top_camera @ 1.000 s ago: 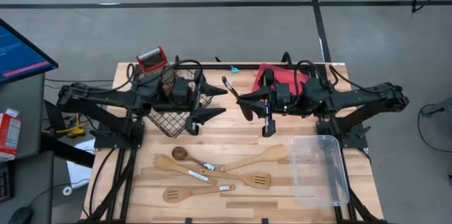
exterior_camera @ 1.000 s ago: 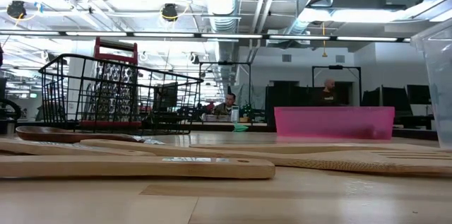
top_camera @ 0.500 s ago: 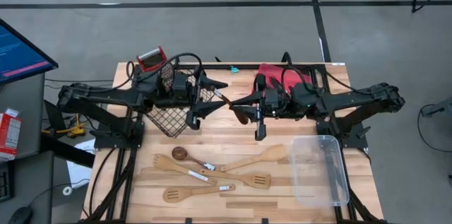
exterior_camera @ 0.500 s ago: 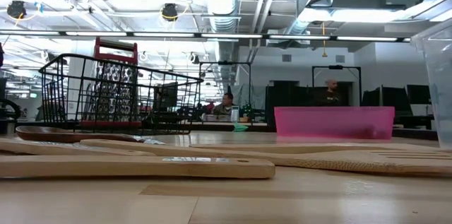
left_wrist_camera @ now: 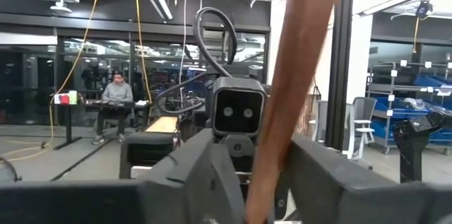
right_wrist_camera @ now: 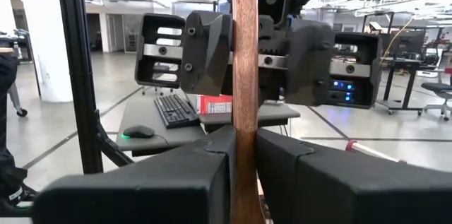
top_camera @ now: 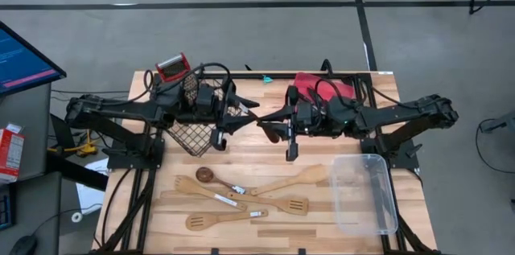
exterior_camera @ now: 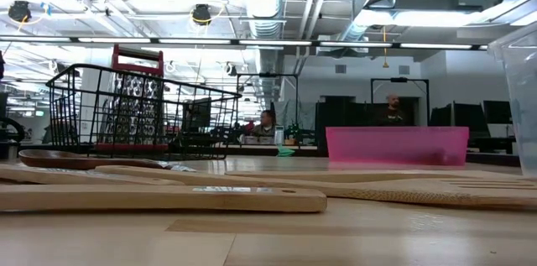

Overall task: Pick & Place Kitchen Items
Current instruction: Put the top dark brown serving spoon into the black wire basket

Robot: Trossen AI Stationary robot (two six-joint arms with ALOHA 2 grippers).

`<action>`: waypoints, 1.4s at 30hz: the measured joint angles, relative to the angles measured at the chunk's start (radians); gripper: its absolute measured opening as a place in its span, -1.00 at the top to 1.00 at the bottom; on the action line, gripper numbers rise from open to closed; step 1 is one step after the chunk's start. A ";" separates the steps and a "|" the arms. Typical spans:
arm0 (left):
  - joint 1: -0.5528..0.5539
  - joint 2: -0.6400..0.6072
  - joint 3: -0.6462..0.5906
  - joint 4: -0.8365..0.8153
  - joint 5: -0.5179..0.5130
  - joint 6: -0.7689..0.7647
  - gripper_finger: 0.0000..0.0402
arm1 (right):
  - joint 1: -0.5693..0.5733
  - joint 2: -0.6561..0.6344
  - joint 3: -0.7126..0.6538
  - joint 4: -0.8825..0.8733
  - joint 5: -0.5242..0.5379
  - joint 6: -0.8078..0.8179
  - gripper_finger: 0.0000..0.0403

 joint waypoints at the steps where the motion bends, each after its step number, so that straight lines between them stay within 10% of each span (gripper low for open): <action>1: 0.000 0.000 0.000 0.001 0.000 0.000 0.37 | 0.000 0.000 0.000 0.001 0.000 0.000 0.78; 8: -0.001 -0.002 0.000 0.001 -0.001 0.005 0.93 | -0.001 0.000 0.000 0.007 0.008 0.013 0.78; 18: -0.003 -0.002 0.000 0.000 -0.040 0.003 0.94 | -0.006 0.000 0.000 0.005 0.033 0.029 0.70; 30: -0.002 0.000 0.000 -0.003 -0.081 0.000 0.94 | -0.023 -0.069 0.000 0.002 0.056 -0.008 -0.01; 42: -0.030 -0.064 0.001 -0.008 -0.406 -0.045 0.94 | 0.028 -0.279 0.001 -0.060 0.056 -0.036 -0.06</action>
